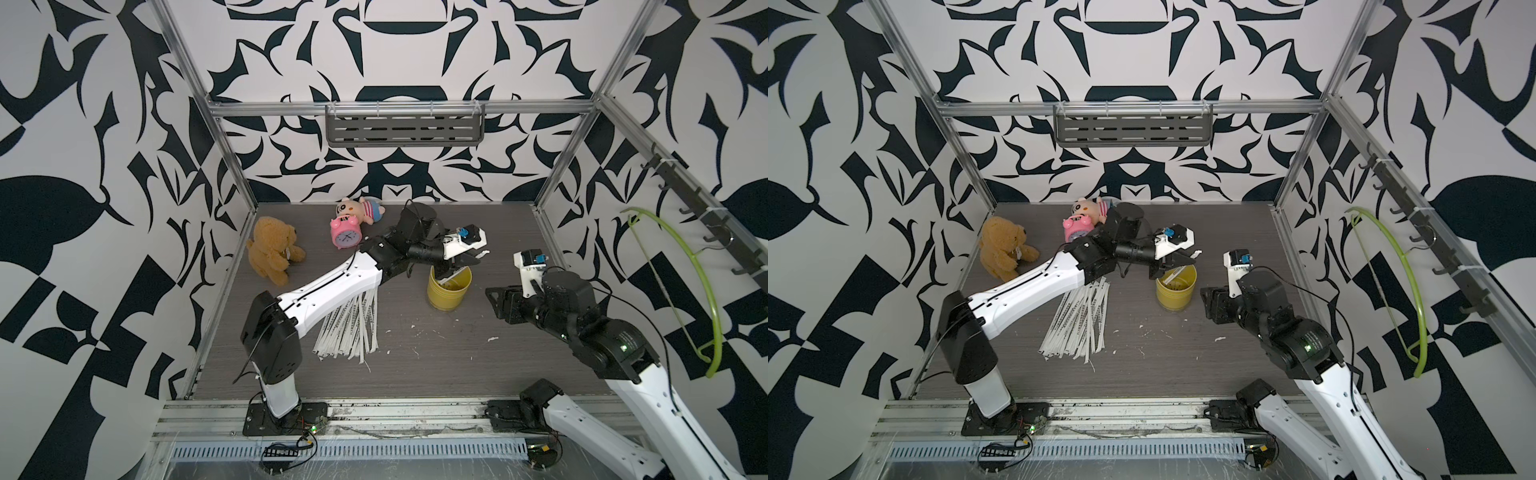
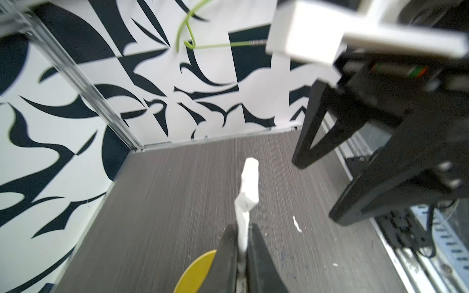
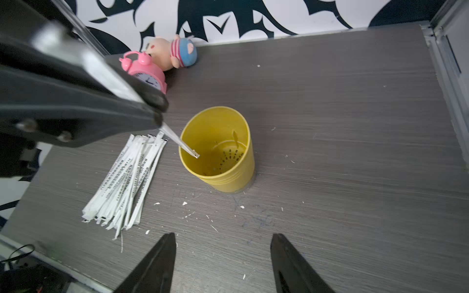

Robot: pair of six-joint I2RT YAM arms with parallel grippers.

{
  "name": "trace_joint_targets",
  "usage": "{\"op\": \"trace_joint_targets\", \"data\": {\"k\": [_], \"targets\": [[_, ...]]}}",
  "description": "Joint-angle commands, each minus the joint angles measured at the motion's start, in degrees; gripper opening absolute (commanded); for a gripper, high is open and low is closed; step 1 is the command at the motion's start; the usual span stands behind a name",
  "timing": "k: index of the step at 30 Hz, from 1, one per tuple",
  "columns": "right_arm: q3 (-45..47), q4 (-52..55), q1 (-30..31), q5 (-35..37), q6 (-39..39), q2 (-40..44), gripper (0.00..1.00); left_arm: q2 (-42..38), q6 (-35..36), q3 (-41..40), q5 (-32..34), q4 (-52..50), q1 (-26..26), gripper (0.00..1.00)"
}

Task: Take the straws out of the storage container
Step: Pick up the straw from the container.

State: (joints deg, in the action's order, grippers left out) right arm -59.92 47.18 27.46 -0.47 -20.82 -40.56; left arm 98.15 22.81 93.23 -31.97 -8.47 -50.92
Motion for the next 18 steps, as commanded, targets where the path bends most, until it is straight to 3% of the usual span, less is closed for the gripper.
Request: {"op": "trace_joint_targets", "data": {"k": [1, 6, 10, 15, 18], "targets": [[-4.39, -7.6, -0.04, -9.78, 3.25, -0.08, 0.65, -5.12, -7.33, -0.92, -0.99, 0.47, -0.24, 0.13], [-8.1, -8.66, -0.07, -23.92, 5.83, -6.48, 0.71, -9.7, -10.26, -1.71, 1.51, -6.56, -0.24, 0.14], [-5.2, -16.95, 0.09, -31.76, 3.47, -7.79, 0.72, -13.4, -15.19, -3.88, 3.16, -14.33, 1.44, 0.15], [-0.97, -25.31, 2.28, -32.96, -0.09, -10.59, 0.73, -22.19, -23.52, -14.54, 1.43, -14.01, 5.98, 0.15], [-0.96, -26.87, 7.21, -30.08, 0.48, -14.38, 0.73, -27.01, -25.03, -18.97, 1.73, -17.55, 8.2, 0.17]]}}
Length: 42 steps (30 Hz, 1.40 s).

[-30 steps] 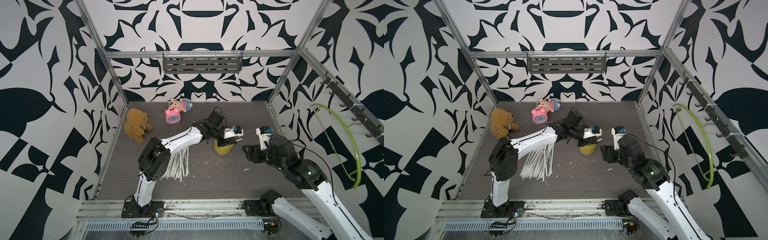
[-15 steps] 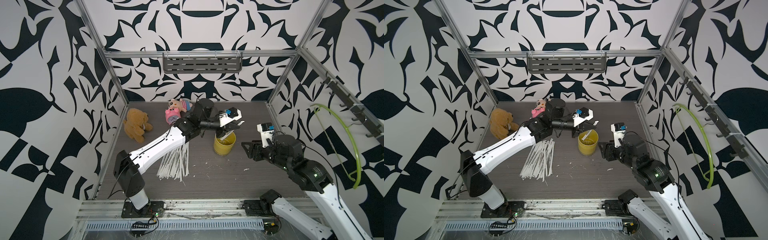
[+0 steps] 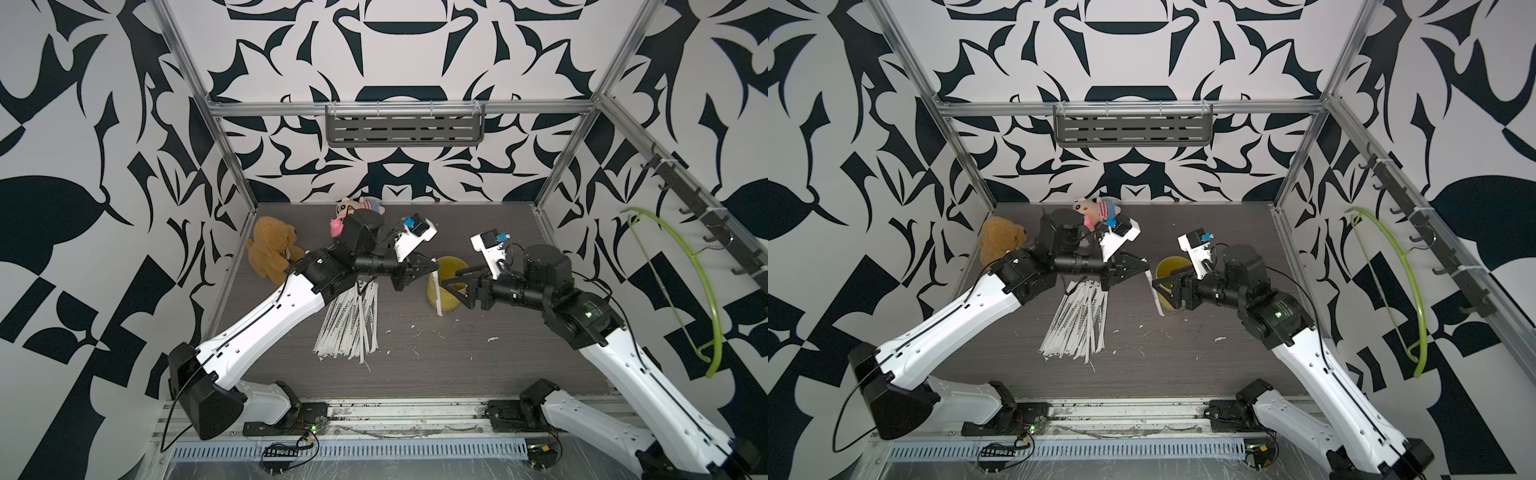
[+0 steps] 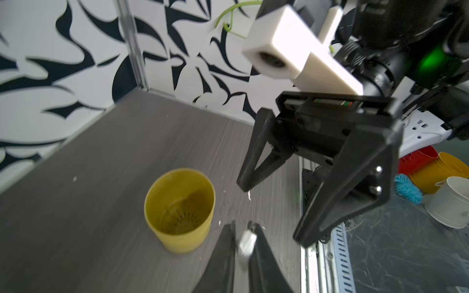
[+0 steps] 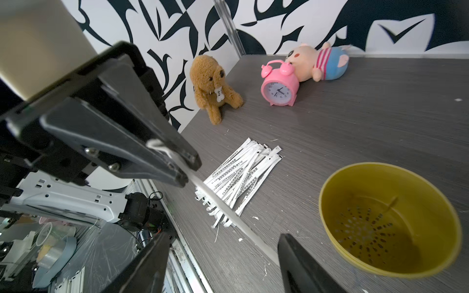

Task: Take the straws out of the storage container
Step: Pick up the straw from the container, then place the straw at the center of the board.

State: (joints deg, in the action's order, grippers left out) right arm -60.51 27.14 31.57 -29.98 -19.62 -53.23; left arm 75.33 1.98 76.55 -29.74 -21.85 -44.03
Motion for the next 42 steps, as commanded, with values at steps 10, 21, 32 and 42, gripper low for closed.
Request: {"op": "trace_joint_targets", "data": {"k": [10, 21, 32, 42], "targets": [[-5.78, -8.43, 15.12, 8.01, 0.17, -13.07, 0.73, -7.37, -1.95, -7.42, -7.0, -13.42, 11.07, 0.0], [-6.46, -6.73, 15.25, 12.72, 0.04, -14.27, 0.69, 1.81, 6.87, -0.49, -13.67, -38.96, 26.05, 0.0], [-4.53, -4.75, 15.36, 15.98, 0.43, -13.49, 0.66, 19.58, 10.51, 9.69, -5.89, -50.91, 26.71, 0.0], [-3.82, -3.35, 15.36, 17.68, 1.44, -13.39, 0.65, 32.59, 11.88, 21.3, -3.18, -56.22, 28.48, 0.0]]}}
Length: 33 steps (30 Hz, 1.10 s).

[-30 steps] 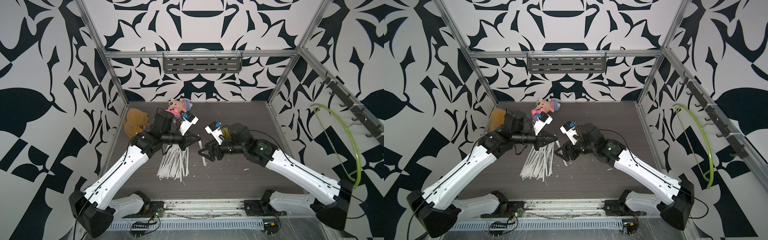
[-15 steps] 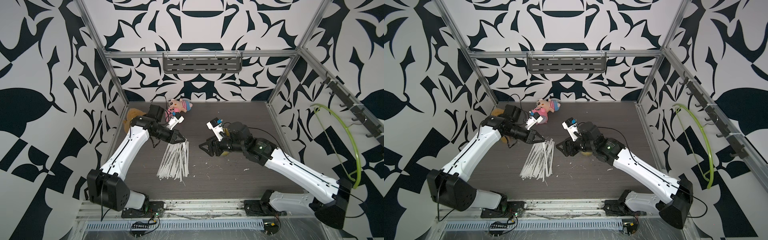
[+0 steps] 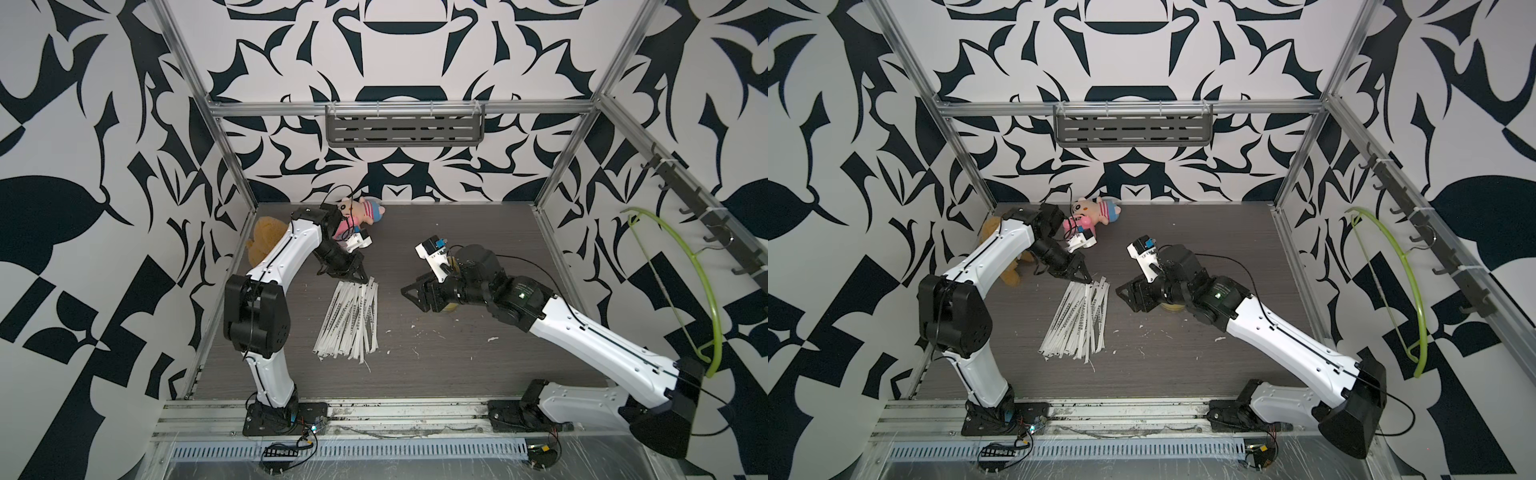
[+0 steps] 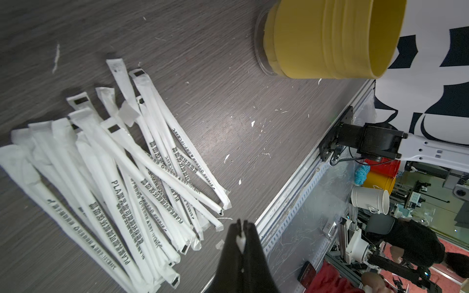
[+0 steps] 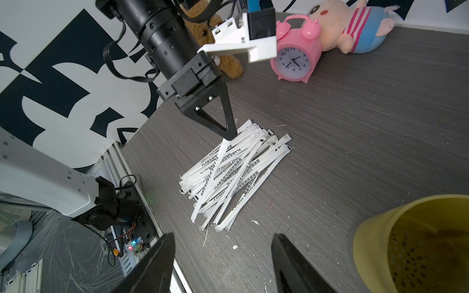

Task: Take the straws out of the storage container
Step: Place the straw at the center of the board.

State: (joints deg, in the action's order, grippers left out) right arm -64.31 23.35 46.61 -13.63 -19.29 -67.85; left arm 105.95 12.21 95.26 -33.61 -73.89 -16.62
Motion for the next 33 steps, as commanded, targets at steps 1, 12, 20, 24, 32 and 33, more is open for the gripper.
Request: {"op": "trace_joint_targets", "data": {"k": [1, 12, 20, 24, 32, 33], "targets": [[-0.15, 0.9, 0.32, 1.9, 1.32, 1.07, 0.65, 3.12, 1.85, 3.3, 0.42, -4.85, 1.59, 0.0], [-1.6, 3.87, 0.32, 5.65, 3.59, 0.73, 0.66, 6.61, 1.87, 4.77, -0.58, -1.62, 5.15, 0.08], [-2.47, 4.49, 0.3, 7.11, 3.74, -0.22, 0.66, 6.51, 1.68, 4.69, -0.67, 0.07, 5.19, 0.23], [-3.34, 4.59, 0.32, 7.17, 3.75, -0.35, 0.66, 6.43, 1.33, 4.48, -0.5, 0.82, 5.58, 0.27], [-4.9, 5.36, 0.3, 7.75, 4.09, -0.44, 0.66, 5.79, 1.33, 2.8, 0.66, 3.41, 5.63, 0.53], [-4.94, 5.3, 0.32, 7.74, 4.13, -0.43, 0.66, 5.53, 1.26, 2.4, 0.73, 3.92, 5.59, 0.53]]}}
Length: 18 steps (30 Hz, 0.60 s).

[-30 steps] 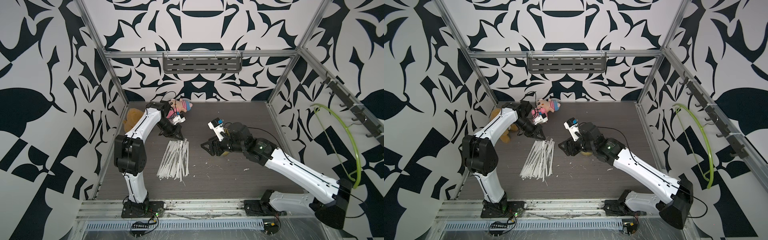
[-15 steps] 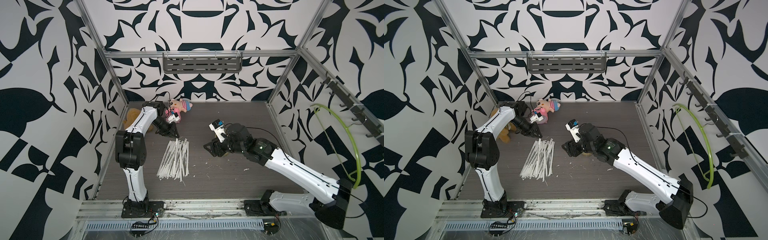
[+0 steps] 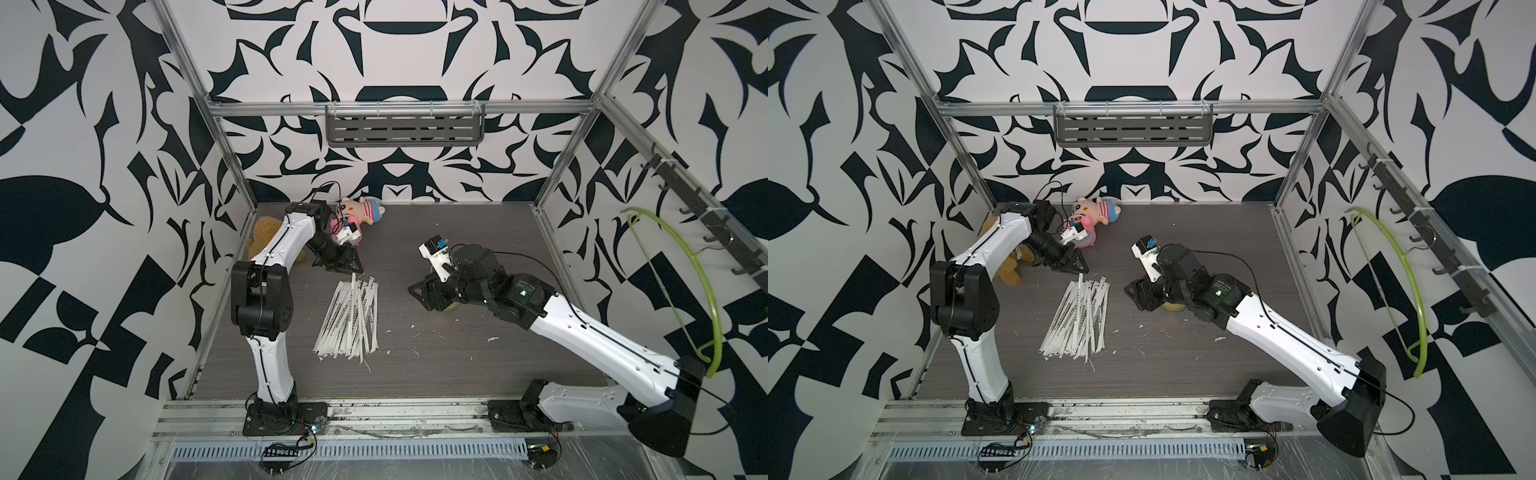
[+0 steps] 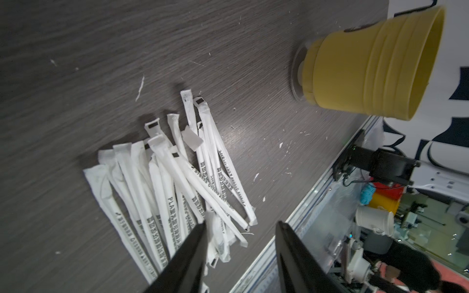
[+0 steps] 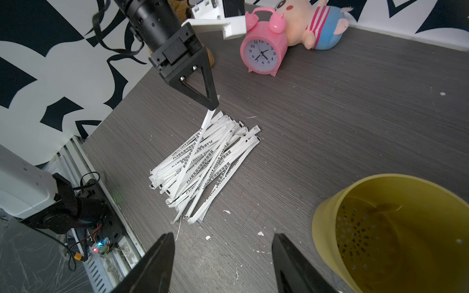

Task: Take the straws out of the storage container
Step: Place the straw at the center of the board.

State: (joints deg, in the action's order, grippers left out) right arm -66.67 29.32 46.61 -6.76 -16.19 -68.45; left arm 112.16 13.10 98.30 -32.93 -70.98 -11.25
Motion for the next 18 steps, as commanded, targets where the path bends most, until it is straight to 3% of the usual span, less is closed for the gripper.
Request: {"op": "trace_joint_targets", "data": {"k": [1, 5, 12, 16, 18], "targets": [[-2.64, -0.66, 0.32, 0.88, 1.1, 0.15, 0.66, -1.03, 0.26, -1.19, 0.63, 1.85, 0.16, 0.53], [-3.56, -0.16, 0.31, 0.87, 1.41, -0.36, 0.66, -3.13, 0.17, -3.86, 7.29, 5.37, -1.64, 0.54], [-5.77, 0.95, 0.3, 5.55, 2.03, -1.18, 0.66, -11.24, -3.28, -10.22, 9.12, 15.36, -1.77, 0.49], [-9.95, 4.24, -1.9, 21.51, -0.31, -4.38, 0.76, -25.29, -6.39, -22.7, 11.18, 33.93, -1.76, 0.5], [-11.19, 4.73, -7.41, 22.26, -1.16, -6.23, 0.78, -33.87, -6.42, -31.72, 14.29, 45.11, -1.71, 0.51]]}}
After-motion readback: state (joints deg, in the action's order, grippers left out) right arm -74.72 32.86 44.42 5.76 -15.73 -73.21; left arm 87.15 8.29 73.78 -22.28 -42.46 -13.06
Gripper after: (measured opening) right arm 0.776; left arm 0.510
